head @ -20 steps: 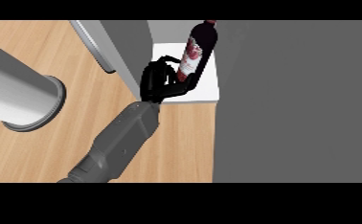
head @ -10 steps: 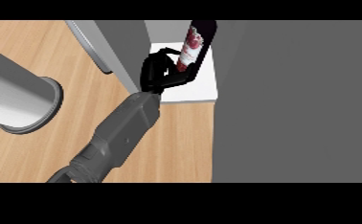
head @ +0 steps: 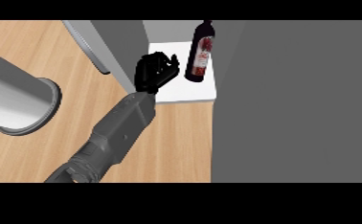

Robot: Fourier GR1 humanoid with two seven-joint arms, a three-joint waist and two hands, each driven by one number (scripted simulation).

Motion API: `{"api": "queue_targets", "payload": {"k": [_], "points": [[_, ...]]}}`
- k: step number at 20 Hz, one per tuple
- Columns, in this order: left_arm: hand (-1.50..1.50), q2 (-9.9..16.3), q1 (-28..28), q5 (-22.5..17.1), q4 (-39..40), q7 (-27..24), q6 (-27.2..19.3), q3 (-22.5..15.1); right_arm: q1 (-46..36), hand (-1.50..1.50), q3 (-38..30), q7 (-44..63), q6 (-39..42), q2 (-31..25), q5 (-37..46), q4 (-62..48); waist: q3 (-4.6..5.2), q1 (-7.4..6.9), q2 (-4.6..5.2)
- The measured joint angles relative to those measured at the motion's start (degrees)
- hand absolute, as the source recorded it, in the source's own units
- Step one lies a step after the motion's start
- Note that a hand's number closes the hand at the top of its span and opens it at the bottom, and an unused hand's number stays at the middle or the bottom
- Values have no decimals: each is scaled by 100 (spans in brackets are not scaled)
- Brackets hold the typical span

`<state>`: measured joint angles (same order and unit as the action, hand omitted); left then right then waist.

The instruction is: Pick up the wine, place it into the cabinet and close the cabinet

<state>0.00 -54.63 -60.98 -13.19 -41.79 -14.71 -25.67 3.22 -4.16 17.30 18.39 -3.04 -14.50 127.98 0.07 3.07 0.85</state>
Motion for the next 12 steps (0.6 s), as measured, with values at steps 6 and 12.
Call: {"api": "queue_targets", "payload": {"k": [6,12], "points": [[-150,-12,-73,8,215,-489,134,176,-71,-150,-8,76,-36,-29,-5,47,14,7,22],[-150,-11,-52,165,137,-731,373,142,-49,-150,-81,61,-33,-66,3,57,49,-34,53]]}}
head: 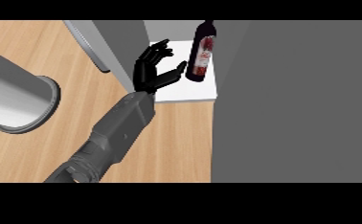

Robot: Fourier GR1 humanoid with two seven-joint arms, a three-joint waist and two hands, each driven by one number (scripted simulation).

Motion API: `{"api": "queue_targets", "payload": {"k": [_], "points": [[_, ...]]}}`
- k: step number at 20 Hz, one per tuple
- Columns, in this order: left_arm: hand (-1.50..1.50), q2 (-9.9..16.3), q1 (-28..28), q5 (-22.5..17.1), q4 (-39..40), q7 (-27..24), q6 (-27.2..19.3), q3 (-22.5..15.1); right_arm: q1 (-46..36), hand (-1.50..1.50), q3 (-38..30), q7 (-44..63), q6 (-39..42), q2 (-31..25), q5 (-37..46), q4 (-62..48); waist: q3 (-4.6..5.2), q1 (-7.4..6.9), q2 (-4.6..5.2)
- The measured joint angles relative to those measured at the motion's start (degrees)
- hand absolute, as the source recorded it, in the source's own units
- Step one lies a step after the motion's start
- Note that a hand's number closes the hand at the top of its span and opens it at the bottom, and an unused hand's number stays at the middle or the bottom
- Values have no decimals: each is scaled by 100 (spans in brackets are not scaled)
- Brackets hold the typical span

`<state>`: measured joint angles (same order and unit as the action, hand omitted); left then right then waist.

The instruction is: Pick up the wine, place it into the cabinet and close the cabinet

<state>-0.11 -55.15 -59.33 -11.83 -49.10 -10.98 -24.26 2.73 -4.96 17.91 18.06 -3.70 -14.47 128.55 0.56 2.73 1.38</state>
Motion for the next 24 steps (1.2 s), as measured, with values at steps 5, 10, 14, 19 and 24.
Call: {"api": "queue_targets", "payload": {"k": [5,10,14,19,24], "points": [[-150,0,121,142,-296,-99,-49,-98,49,-150,16,32,-8,-10,47,69,7,-77,-23],[-150,11,405,301,-899,-35,-304,-257,23,-150,-12,160,-66,-38,30,137,-4,-205,-80],[-150,71,906,529,-1730,88,-566,-485,76,-150,-36,205,-108,-18,19,184,-32,-316,-146],[-150,467,1721,831,-3362,653,-904,-938,181,-150,28,238,-101,2,60,323,-49,-390,-185],[-150,1127,2480,1097,-5249,1312,-1289,-1347,14,-150,12,337,-191,-4,42,354,-58,-422,-196]]}}
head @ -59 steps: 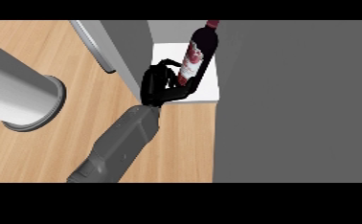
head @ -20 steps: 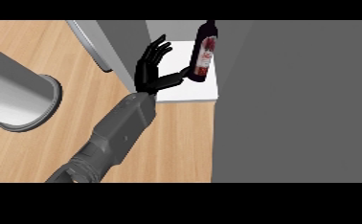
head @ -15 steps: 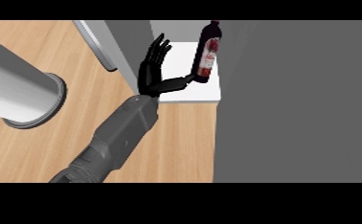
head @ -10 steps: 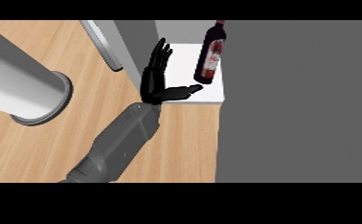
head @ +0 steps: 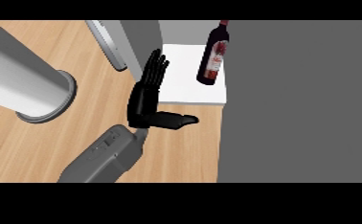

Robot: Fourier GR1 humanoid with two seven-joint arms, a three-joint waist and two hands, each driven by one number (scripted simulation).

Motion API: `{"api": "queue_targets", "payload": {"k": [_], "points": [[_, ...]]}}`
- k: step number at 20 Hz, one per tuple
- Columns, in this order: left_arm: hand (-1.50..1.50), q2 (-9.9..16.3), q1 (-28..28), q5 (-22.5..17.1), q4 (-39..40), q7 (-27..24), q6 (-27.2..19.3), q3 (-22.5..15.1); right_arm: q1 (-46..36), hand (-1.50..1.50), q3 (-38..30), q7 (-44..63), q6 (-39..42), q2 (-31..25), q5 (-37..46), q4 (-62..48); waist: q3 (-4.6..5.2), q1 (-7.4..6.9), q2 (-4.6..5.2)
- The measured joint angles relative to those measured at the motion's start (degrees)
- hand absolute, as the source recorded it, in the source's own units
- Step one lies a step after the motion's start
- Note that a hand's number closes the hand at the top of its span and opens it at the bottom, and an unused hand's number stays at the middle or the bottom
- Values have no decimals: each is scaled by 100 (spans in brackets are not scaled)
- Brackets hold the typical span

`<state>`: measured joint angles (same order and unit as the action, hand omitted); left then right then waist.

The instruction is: Pick up the wine, place it into the cabinet and close the cabinet

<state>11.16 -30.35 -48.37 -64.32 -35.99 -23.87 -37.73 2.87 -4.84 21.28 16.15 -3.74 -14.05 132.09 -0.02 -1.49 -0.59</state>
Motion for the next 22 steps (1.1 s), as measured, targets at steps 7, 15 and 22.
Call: {"api": "queue_targets", "payload": {"k": [7,15,22], "points": [[-150,731,1066,449,-2413,740,-711,-227,89,-150,97,-63,43,46,54,20,-1,72,24],[-150,1197,2175,913,-4011,1075,-1008,-256,125,150,311,52,396,-228,219,153,0,102,39],[-150,1891,3144,1008,-4924,991,-1066,131,273,150,784,387,1167,-743,-138,399,2,70,36]]}}
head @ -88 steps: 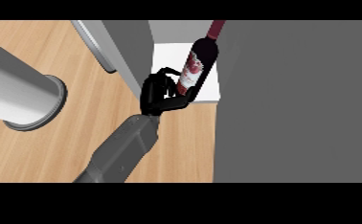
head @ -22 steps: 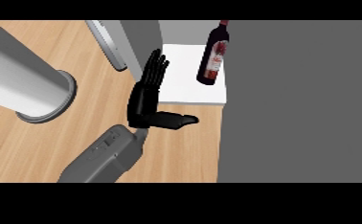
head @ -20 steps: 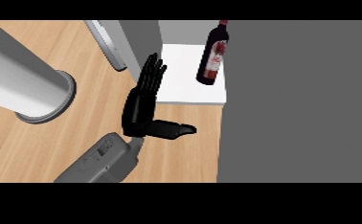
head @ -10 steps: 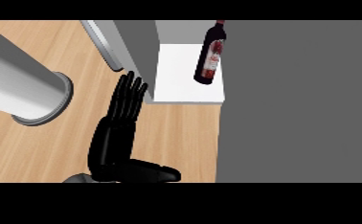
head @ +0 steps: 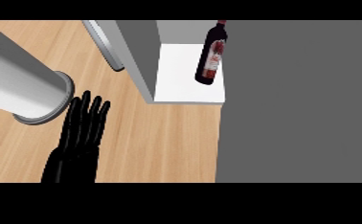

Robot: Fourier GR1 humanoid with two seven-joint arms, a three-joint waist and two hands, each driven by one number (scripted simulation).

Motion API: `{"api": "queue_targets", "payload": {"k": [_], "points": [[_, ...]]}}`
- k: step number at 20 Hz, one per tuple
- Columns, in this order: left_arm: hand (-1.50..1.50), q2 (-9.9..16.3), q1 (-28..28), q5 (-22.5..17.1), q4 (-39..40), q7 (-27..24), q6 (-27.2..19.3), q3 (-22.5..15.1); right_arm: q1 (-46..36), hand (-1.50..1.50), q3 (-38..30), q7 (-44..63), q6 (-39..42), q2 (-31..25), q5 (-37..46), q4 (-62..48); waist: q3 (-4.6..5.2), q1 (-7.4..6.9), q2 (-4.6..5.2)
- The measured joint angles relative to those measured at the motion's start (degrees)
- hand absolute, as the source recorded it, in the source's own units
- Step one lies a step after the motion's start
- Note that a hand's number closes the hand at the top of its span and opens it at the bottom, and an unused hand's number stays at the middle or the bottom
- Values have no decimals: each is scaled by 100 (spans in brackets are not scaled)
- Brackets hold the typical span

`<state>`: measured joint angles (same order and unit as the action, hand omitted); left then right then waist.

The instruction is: Pick up the wine, place it into the cabinet and close the cabinet

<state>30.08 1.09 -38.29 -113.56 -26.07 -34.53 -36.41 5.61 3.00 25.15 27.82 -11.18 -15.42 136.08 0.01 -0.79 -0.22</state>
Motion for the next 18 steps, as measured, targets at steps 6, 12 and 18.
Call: {"api": "queue_targets", "payload": {"k": [6,12,18], "points": [[-150,541,1115,-73,-818,-262,179,428,300,150,867,438,43,128,-87,46,2,-18,-6],[-150,980,2187,-582,-1034,-740,1053,1333,267,150,1823,796,-301,470,-35,113,11,-20,-10],[-150,1335,3089,-1055,-1180,-968,1835,2210,-332,150,2854,1253,-980,922,776,188,13,-56,-27]]}}
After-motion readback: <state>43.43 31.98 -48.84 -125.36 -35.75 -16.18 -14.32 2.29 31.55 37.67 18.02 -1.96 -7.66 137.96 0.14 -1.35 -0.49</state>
